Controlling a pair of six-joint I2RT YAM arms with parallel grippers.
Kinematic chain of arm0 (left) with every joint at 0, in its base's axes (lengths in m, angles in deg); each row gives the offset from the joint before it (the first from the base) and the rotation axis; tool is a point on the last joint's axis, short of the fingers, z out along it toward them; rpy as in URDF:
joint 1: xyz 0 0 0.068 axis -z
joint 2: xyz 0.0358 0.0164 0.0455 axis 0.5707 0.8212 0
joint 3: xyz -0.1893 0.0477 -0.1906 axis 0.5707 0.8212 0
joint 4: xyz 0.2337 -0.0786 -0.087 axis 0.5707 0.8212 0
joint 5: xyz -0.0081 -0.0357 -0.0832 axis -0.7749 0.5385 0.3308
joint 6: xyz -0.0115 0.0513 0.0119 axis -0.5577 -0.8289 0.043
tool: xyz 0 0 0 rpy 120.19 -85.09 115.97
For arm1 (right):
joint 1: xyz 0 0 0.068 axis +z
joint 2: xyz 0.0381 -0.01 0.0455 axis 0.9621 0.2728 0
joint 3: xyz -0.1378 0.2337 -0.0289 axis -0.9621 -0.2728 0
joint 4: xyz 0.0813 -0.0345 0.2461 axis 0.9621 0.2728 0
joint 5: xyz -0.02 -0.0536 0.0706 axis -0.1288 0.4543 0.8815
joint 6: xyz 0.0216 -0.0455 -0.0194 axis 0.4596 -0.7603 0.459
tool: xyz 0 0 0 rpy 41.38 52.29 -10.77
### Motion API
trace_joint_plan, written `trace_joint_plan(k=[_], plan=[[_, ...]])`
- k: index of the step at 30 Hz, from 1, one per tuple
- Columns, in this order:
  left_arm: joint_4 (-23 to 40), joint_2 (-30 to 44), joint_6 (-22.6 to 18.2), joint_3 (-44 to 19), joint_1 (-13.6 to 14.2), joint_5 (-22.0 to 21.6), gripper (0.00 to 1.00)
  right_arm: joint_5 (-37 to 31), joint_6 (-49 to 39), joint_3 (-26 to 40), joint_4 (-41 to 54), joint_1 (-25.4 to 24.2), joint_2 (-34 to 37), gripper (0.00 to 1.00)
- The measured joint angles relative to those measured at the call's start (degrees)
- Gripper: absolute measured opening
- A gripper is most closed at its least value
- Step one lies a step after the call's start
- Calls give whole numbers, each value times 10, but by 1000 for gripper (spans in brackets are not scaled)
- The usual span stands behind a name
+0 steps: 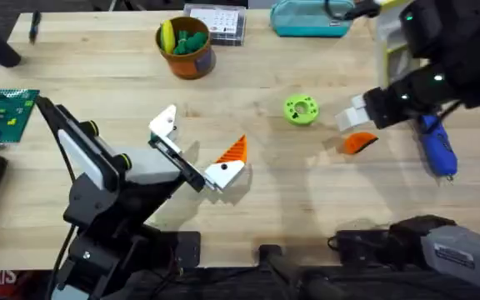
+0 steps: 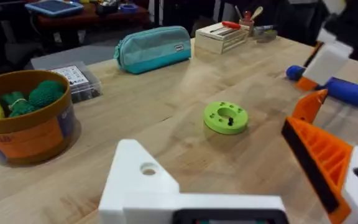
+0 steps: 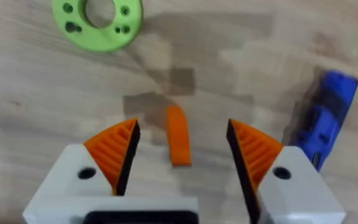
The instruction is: Pick up the gripper from the table and insert it into the empty holder that is missing its gripper. Then pick up a screw, insert it into the mounting hole, and use the screwdriver to tighten it. Finally, clean up the table by picking up the vegetable and placing it into the bucket.
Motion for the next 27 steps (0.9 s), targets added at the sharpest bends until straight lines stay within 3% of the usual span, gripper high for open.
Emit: trace_joint_plan(k=[5,10,24,27], plan=[[0,0,0,0,0,0,983,-5,70,4,81,0,-16,867],[0,0,0,0,0,0,983,-7,128,-24,70,0,-16,867],[0,0,0,0,0,0,983,-7,134,-61,22,0,8,867],[0,0,0,0,0,0,983,-7,126,-61,15,0,14,802]])
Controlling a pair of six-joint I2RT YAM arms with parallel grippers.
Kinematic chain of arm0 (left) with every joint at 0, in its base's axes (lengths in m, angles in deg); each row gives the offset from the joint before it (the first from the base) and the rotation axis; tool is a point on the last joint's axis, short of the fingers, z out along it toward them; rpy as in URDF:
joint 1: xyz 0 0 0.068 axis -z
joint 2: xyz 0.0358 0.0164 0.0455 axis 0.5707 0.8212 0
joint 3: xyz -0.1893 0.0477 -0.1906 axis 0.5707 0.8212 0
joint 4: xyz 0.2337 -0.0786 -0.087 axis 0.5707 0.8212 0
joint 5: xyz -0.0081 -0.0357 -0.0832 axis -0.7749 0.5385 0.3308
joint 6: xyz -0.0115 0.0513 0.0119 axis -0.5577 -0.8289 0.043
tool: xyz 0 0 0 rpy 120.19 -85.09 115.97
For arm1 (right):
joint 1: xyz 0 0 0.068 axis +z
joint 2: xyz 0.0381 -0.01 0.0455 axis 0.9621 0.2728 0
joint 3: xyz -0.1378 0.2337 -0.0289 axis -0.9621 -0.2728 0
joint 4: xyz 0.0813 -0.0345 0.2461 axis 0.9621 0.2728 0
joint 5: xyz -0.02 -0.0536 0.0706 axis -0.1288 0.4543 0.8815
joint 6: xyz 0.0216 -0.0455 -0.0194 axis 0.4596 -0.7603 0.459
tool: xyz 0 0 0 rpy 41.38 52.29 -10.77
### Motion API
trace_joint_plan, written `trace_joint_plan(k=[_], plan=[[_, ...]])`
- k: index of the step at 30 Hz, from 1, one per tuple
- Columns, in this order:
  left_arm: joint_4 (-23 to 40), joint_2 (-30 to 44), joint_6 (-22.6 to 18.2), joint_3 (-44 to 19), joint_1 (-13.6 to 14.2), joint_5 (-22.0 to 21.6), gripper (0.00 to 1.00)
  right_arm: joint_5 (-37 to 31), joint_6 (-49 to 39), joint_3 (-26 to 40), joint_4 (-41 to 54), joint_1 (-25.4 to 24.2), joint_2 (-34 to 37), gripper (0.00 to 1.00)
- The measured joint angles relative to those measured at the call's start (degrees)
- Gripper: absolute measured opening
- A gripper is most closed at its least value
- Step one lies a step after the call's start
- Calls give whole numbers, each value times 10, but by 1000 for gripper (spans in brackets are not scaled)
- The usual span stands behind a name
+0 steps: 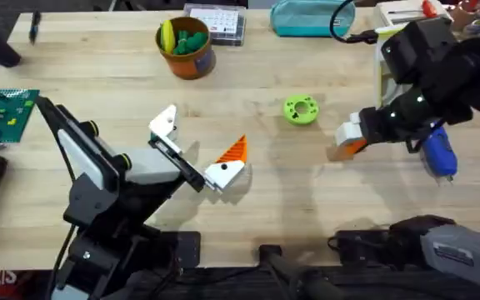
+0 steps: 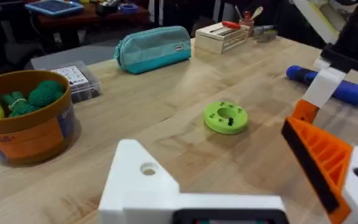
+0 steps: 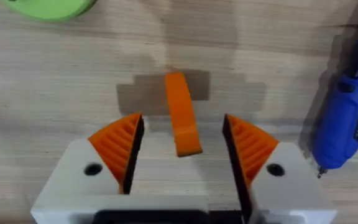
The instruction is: Pick up the gripper from the table and insert it into the empty holder that is missing its gripper. Then pick up a screw, insert it into the mounting hole, and use the screwdriver to tighten it. Finally, clean up the table by picking up the vegetable and placing it into the bucket.
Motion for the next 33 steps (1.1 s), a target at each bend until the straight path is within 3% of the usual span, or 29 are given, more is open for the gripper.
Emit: trace_joint_plan(k=[17,23,33], plan=[[0,0,0,0,0,0,983,0,-23,0,-1,0,3,328],[0,0,0,0,0,0,983,0,-25,0,-2,0,3,23],[0,0,0,0,0,0,983,0,-18,0,-3,0,3,22]])
